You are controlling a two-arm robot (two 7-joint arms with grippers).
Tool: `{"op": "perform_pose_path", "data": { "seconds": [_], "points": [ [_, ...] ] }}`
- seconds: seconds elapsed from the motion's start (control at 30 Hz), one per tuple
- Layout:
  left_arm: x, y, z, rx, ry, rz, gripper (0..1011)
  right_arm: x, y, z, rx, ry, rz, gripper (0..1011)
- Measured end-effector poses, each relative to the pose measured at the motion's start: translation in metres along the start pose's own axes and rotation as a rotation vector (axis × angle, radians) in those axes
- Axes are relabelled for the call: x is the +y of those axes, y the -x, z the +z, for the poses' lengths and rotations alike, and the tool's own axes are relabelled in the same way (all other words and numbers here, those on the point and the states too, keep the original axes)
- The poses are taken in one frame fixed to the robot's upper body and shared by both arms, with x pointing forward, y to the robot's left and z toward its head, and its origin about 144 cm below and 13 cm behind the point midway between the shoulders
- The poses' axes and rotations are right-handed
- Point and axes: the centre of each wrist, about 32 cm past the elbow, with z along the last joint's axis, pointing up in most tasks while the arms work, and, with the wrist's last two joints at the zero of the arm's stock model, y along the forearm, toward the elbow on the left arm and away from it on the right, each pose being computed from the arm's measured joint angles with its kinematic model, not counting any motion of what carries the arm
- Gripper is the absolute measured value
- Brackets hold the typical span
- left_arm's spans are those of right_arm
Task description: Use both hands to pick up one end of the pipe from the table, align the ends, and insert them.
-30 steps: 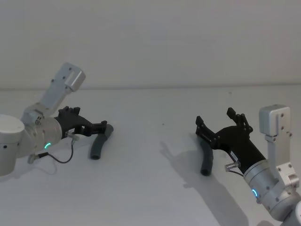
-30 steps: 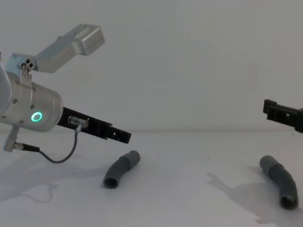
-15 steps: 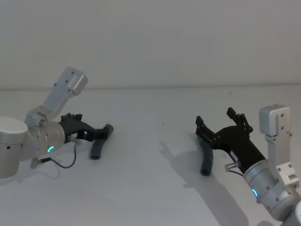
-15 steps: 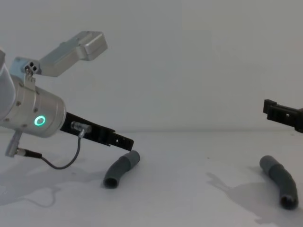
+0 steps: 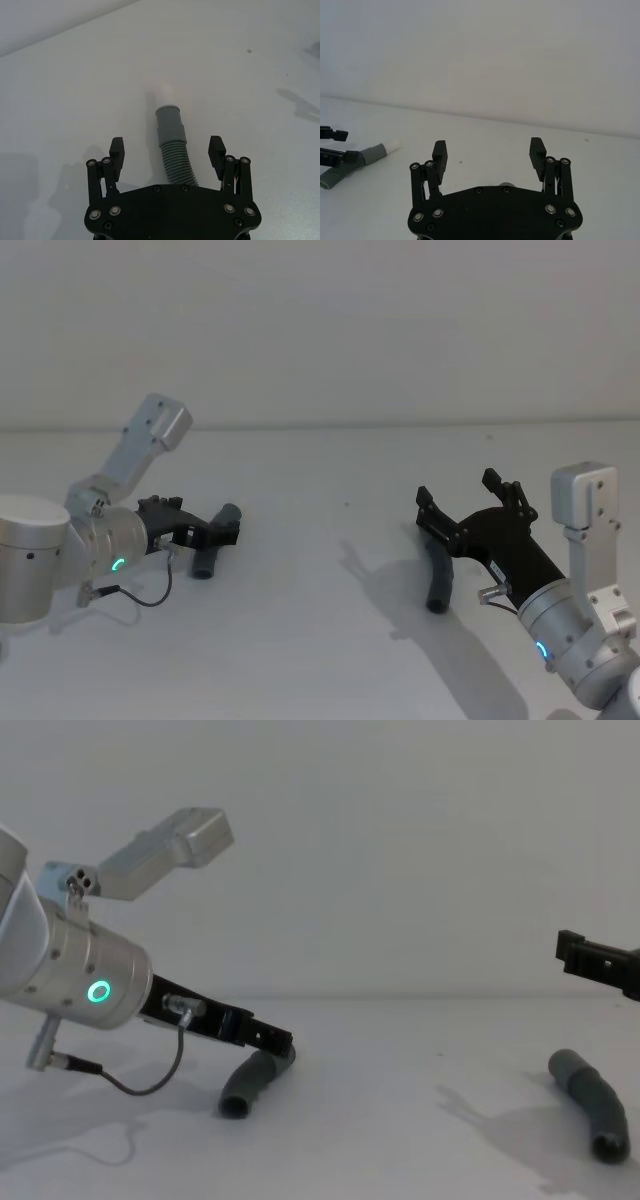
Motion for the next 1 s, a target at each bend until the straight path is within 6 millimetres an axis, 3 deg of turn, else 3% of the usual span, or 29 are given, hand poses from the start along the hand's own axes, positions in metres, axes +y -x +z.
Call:
{"op": "perform_pose_path", "data": {
  "seconds": [1.0],
  "points": [
    [-0.019, 0.002, -0.005, -0.040, -0.043, 0.003, 1001, 0.000, 0.000, 0.000, 0.000, 0.000, 0.000, 1000]
  ]
}}
